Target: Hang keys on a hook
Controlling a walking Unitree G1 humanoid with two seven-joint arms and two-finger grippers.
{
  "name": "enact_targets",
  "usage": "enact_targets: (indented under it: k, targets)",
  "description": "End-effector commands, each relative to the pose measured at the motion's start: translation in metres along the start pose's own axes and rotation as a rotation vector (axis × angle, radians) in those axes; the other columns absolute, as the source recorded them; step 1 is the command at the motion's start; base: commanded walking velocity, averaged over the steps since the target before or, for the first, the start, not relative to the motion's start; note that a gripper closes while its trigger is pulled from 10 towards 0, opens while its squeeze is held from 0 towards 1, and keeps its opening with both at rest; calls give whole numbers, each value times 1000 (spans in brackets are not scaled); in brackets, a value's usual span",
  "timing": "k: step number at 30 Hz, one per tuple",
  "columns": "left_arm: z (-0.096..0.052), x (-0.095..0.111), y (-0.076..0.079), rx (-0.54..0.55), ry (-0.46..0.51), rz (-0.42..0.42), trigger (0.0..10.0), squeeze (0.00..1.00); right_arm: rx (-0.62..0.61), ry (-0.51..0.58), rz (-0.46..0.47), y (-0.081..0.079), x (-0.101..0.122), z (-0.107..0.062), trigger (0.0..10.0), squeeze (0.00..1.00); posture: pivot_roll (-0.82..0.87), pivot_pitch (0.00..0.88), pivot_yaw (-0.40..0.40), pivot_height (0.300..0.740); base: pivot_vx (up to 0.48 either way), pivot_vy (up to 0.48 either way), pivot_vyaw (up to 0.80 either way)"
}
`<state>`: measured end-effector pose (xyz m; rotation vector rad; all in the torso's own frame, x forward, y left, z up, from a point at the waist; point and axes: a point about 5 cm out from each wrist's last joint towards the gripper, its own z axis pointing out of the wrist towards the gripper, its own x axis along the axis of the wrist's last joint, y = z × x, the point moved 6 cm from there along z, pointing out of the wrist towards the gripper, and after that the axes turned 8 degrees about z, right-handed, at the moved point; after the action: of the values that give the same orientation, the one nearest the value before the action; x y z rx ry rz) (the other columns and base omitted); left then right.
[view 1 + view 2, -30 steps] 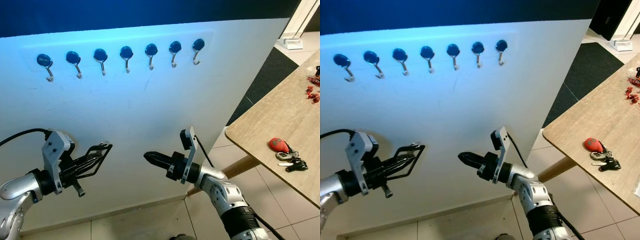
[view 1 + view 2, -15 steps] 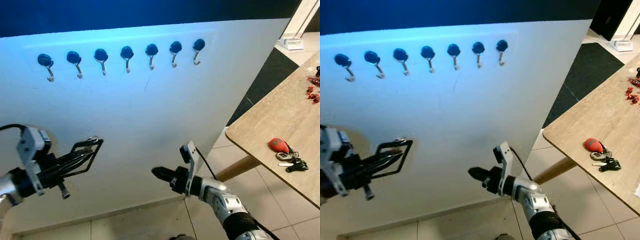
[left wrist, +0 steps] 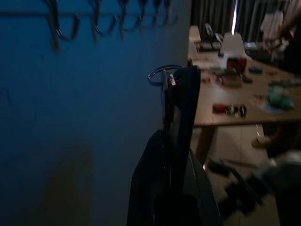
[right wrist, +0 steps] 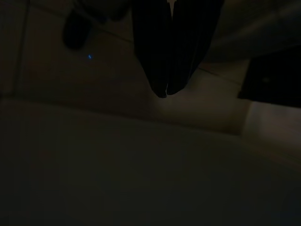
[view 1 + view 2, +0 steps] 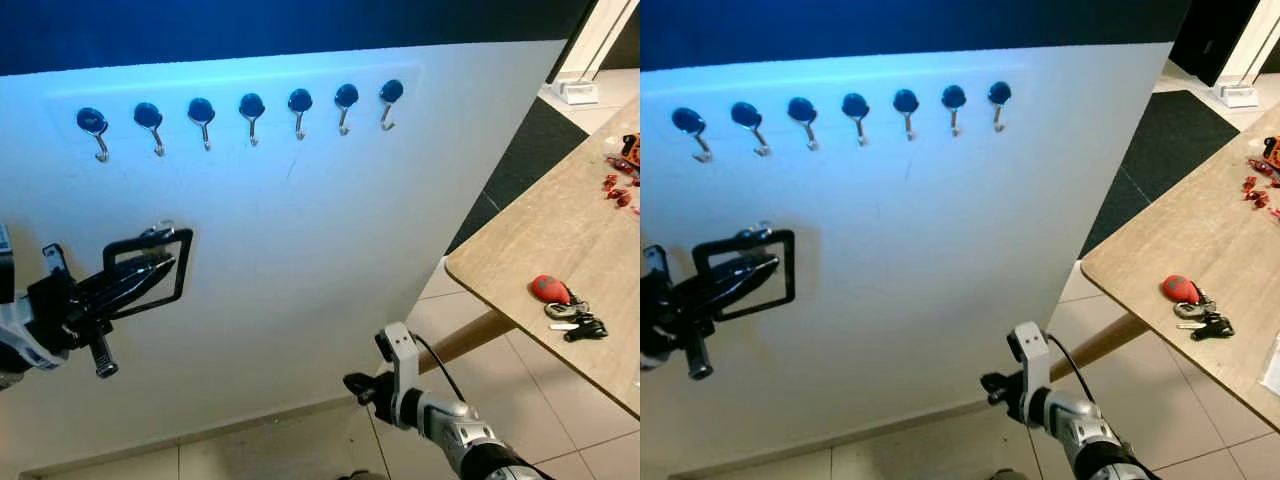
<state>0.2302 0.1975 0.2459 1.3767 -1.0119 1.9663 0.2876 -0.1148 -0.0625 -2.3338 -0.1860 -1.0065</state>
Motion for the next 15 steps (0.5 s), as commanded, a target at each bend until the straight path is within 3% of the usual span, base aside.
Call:
enact_targets:
  k: [1,4,11,15]
  targets:
    - [3,2,4,-7,29,-9,10000,0,-43,-13,13,8,-8,-3,10000,0,4,67,-30,740,0,0,0]
    - [8,1,-5,36,24,12,10000,0,-119,-31,35,20,-20,-9,10000,0,4,68,-28,740,0,0,0]
    - [14,-4,-38,218,20,27,10000,0,-181,-33,68,30,-32,-15,10000,0,4,75,-17,740,0,0,0]
    - [14,-4,-41,225,19,29,10000,0,-183,-30,72,30,-32,-15,10000,0,1,76,-13,740,0,0,0]
